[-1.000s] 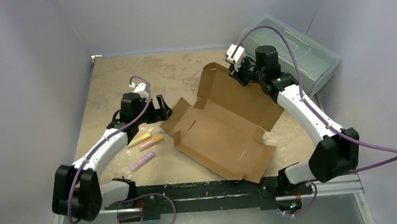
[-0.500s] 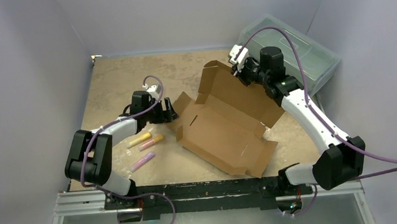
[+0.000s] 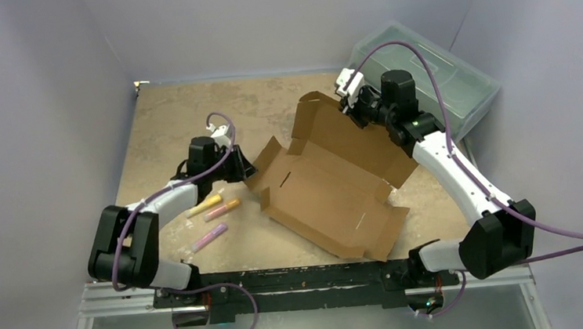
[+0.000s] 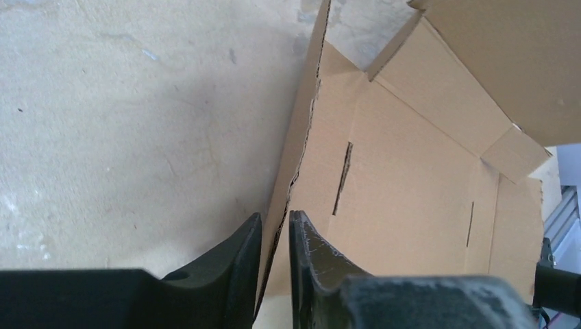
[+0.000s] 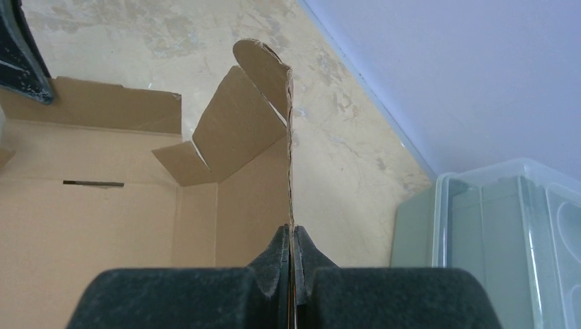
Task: Fold the paper box
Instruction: Fold the paper box at the center of the board.
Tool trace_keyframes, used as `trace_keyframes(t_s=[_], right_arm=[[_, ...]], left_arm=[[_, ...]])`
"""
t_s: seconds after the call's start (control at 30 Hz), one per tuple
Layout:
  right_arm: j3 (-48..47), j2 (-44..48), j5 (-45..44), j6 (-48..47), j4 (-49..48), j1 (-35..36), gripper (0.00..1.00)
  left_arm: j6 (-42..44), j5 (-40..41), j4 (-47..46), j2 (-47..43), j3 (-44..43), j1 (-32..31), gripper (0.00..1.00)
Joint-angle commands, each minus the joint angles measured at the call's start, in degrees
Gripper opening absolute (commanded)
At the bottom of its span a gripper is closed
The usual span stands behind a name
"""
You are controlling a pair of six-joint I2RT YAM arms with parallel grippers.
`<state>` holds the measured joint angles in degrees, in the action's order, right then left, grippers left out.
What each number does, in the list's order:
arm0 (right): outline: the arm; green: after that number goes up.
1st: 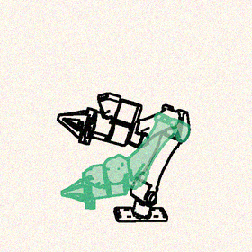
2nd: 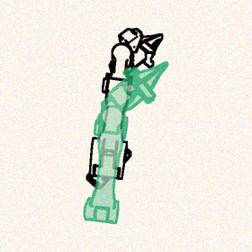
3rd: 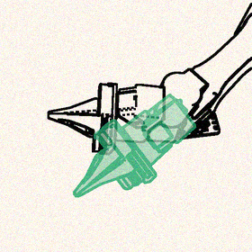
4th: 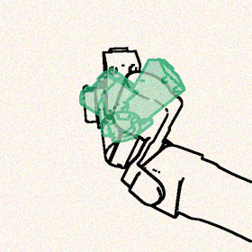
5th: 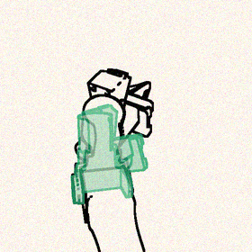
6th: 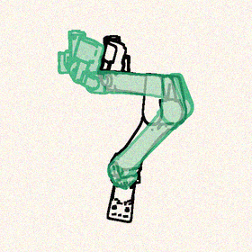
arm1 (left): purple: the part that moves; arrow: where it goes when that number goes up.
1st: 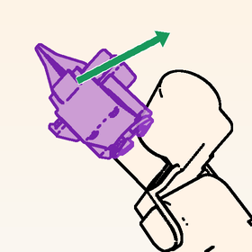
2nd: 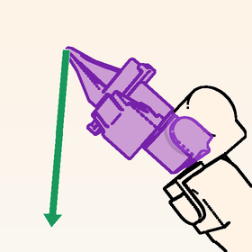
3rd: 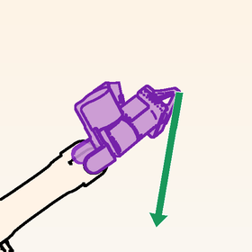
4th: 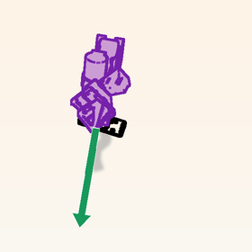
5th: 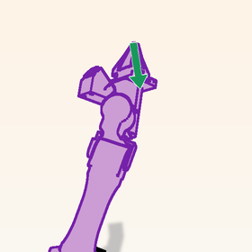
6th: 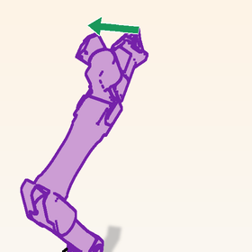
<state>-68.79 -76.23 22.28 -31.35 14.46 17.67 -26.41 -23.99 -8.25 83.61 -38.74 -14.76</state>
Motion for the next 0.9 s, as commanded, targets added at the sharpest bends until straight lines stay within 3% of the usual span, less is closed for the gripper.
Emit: trace_keyframes(t_s=[0.0, 0.1, 0.5, 0.87], right_arm=[[-0.54, 0.47, 2.89, -0.09, -0.79, 0.07, 0.0], [-0.47, 0.68, 4.57, 0.15, -0.15, 0.08, 0.0], [3.04, 4.71, 11.99, -2.98, 3.22, 0.03, 0.0], [6.51, 6.18, 14.82, -2.94, 2.29, -1.51, 0.0]], left_arm=[[-2.68, -1.54, -4.11, -6.55, 4.1, -1.82, 0.16], [-4.05, -0.14, -4.55, -10.57, 6.15, -3.89, 0.07], [-9.98, 7.31, -7.77, -22.97, 12.94, -12.29, 0.0], [-10.8, 9.57, -4.78, -29.23, 14.65, -14.57, 0.0]])
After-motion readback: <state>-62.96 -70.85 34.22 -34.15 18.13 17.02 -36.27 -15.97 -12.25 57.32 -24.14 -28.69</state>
